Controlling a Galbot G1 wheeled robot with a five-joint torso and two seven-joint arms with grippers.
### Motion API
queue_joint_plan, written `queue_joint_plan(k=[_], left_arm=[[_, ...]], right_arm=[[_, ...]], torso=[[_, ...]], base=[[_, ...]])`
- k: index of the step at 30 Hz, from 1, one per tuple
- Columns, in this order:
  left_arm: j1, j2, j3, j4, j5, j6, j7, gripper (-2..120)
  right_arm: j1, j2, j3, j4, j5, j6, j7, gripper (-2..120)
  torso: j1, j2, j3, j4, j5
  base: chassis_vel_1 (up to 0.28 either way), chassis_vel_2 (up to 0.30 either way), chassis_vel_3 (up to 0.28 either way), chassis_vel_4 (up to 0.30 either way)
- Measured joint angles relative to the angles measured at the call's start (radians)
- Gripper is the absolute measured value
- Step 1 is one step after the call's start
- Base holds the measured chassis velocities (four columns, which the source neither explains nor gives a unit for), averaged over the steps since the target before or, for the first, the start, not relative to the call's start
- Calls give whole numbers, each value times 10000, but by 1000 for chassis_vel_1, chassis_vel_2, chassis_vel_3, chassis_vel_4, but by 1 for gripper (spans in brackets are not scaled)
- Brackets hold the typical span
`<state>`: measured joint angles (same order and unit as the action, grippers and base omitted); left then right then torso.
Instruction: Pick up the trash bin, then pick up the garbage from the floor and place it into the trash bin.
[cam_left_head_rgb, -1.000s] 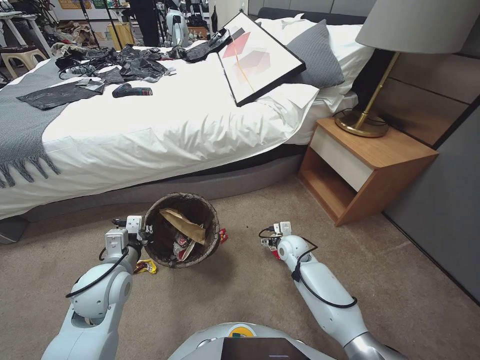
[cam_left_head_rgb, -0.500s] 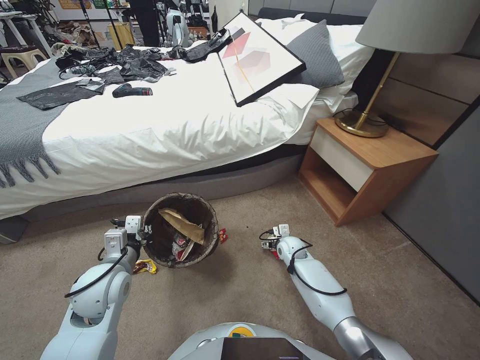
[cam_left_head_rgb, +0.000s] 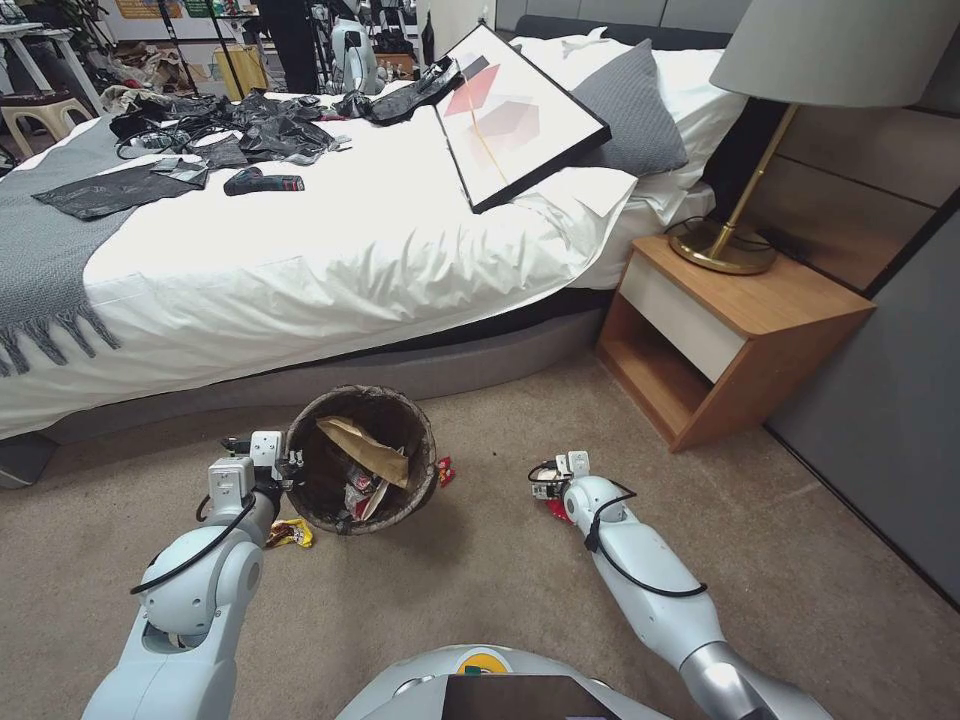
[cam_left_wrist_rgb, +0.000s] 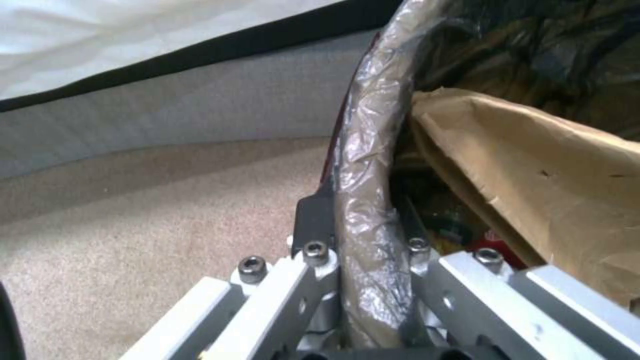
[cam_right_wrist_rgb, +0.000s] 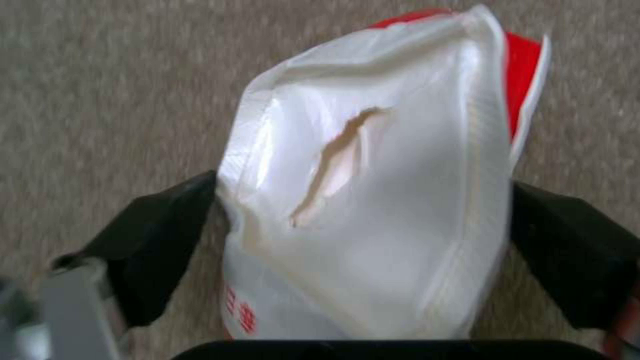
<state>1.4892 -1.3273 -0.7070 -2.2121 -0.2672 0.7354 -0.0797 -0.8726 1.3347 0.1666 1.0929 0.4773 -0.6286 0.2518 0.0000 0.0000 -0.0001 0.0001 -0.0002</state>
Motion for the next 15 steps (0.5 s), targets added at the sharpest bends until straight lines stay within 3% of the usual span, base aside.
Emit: queue_joint_plan(k=[3,15], left_arm=[[30,90,-126,-52,-27,0,1,3],[11,66,-29,-30,-31,0,14,3]], right_arm=[[-81,40,-6,58,-121,64,-4,78],[-260,-45,-34,510,-87,-56,16,53]], torso=[[0,0,-1,-3,-2],[0,0,0,-3,1]], base=[[0,0,0,0],[0,0,0,0]])
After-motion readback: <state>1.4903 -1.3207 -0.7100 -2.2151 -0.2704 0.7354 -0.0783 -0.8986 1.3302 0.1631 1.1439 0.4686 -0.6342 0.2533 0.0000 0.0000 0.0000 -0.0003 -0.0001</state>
